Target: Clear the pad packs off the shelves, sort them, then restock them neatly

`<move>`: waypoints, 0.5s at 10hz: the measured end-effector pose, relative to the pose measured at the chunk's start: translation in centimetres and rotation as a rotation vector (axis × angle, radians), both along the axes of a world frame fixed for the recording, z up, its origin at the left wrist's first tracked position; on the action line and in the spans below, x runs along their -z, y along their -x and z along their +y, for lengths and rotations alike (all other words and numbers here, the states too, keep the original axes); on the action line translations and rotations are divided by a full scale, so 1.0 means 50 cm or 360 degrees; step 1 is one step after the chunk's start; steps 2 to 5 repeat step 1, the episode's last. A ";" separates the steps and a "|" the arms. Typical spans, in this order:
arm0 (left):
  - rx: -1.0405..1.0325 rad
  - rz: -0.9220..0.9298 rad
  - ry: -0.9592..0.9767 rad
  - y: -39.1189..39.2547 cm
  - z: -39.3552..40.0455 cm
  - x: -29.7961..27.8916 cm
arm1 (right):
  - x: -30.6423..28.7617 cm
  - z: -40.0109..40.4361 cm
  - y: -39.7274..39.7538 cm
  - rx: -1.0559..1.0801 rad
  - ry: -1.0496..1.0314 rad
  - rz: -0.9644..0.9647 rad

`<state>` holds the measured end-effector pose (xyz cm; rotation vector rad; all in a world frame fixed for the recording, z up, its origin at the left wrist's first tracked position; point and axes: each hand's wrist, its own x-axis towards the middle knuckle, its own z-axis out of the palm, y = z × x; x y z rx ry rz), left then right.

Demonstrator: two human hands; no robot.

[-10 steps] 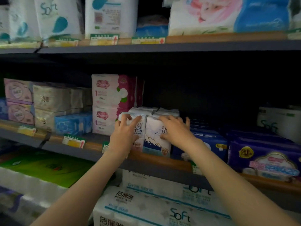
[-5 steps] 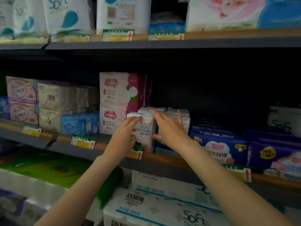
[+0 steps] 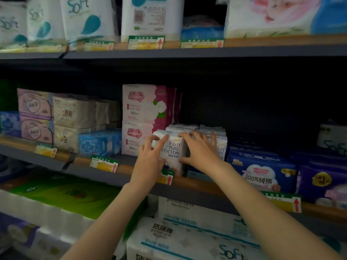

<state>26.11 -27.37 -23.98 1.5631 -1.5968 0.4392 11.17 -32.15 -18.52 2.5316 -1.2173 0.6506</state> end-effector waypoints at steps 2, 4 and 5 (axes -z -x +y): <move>0.0026 0.0087 0.0089 0.002 0.012 0.004 | -0.006 0.013 0.023 -0.0090 0.0140 -0.0023; 0.0026 0.0087 0.0089 0.002 0.012 0.004 | -0.006 0.013 0.023 -0.0090 0.0140 -0.0023; 0.0026 0.0087 0.0089 0.002 0.012 0.004 | -0.006 0.013 0.023 -0.0090 0.0140 -0.0023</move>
